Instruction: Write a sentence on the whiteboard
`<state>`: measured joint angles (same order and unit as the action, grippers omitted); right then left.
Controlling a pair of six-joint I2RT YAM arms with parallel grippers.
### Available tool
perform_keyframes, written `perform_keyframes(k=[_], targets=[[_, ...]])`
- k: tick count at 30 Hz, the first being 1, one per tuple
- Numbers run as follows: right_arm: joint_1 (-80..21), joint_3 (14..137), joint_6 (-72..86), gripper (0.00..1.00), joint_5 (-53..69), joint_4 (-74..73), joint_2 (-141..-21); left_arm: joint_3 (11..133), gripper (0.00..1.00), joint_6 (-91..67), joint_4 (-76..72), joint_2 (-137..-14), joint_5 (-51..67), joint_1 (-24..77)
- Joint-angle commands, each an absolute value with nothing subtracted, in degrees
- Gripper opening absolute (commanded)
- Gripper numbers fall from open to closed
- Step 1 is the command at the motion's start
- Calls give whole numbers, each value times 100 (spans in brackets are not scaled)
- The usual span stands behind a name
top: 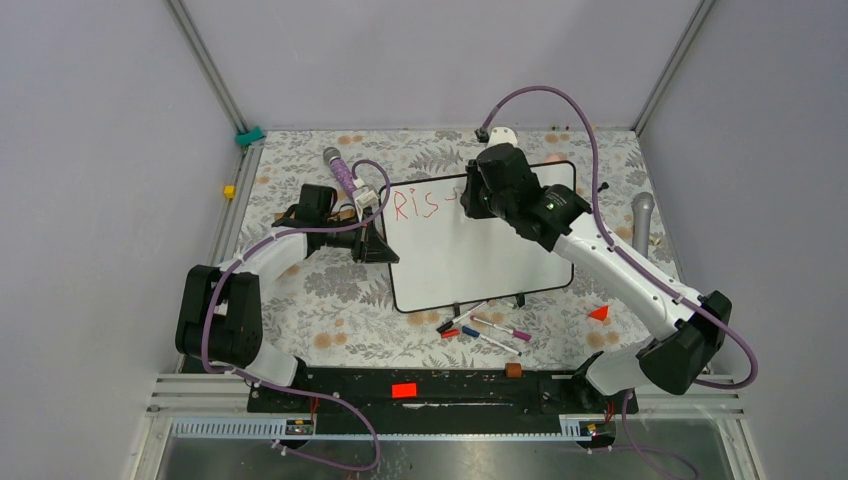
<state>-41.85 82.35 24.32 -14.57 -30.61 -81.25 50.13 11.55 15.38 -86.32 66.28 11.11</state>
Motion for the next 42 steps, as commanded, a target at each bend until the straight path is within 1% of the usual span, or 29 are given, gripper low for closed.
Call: perform_keyframes(k=[1, 10, 24, 42], targets=[[-4114, 8606, 2342, 0, -1602, -2980, -8296, 5080, 0, 1793, 1582, -8552, 6213, 1203], [-4108, 8546, 2423, 0, -1183, -2848, -8333, 5081, 0, 1793, 1582, -8557, 6214, 1204], [-4106, 8104, 2636, 0, -824, -2867, -8174, 5080, 0, 1793, 1577, -8555, 6214, 1199], [-4112, 7836, 2535, 0, -1046, -3326, -7971, 5080, 0, 1791, 1581, -8555, 6200, 1204]])
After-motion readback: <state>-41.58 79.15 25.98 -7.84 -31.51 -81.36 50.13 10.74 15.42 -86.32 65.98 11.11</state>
